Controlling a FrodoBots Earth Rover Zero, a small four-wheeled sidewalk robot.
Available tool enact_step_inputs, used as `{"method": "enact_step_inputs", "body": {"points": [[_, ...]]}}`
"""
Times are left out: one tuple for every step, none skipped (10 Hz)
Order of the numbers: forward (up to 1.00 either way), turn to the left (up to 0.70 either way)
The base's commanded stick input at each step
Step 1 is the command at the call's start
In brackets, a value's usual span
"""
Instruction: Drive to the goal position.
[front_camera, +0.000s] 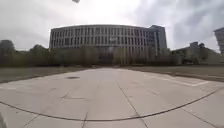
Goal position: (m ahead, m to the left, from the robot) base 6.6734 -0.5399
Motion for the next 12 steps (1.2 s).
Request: {"method": "enact_step_inputs", "body": {"points": [[0.70,0.00],[0.70,0.00],[0.70,0.00],[0.70,0.00],[0.70,0.00],[0.70,0.00],[0.70,0.00],[0.70,0.00],[0.70,0.00],[0.70,0.00],[0.70,0.00],[0.70,0.00]]}}
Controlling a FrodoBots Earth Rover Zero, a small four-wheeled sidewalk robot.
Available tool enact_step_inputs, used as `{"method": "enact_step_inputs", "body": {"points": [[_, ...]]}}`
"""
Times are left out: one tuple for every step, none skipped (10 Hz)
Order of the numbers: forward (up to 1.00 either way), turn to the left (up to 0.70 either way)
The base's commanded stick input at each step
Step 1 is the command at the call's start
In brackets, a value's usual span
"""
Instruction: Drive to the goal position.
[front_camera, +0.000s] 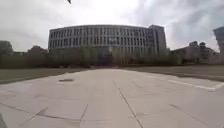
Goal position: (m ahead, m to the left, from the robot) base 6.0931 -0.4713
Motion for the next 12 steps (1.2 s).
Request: {"method": "enact_step_inputs", "body": {"points": [[0.70,0.00],[0.70,0.00],[0.70,0.00],[0.70,0.00],[0.70,0.00],[0.70,0.00],[0.70,0.00],[0.70,0.00],[0.70,0.00],[0.70,0.00],[0.70,0.00],[0.70,0.00]]}}
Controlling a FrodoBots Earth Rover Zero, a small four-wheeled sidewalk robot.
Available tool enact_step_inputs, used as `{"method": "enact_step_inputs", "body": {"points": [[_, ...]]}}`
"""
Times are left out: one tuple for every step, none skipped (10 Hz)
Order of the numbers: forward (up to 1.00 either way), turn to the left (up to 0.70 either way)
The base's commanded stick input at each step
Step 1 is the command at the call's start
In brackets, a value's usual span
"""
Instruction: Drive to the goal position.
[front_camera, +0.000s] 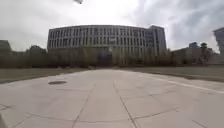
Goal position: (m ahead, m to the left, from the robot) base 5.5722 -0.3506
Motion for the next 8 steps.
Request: {"method": "enact_step_inputs", "body": {"points": [[0.70,0.00],[0.70,0.00],[0.70,0.00],[0.70,0.00],[0.70,0.00],[0.70,0.00],[0.70,0.00],[0.70,0.00]]}}
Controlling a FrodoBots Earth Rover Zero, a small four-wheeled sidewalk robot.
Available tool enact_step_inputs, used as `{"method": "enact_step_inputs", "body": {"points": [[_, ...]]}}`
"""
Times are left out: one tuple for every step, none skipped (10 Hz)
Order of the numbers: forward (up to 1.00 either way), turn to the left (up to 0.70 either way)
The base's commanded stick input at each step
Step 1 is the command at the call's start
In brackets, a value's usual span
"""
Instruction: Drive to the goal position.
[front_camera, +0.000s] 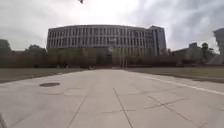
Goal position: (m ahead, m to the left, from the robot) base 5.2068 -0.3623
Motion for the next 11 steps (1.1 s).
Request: {"method": "enact_step_inputs", "body": {"points": [[0.70,0.00],[0.70,0.00],[0.70,0.00],[0.70,0.00],[0.70,0.00],[0.70,0.00],[0.70,0.00],[0.70,0.00],[0.70,0.00],[0.70,0.00],[0.70,0.00]]}}
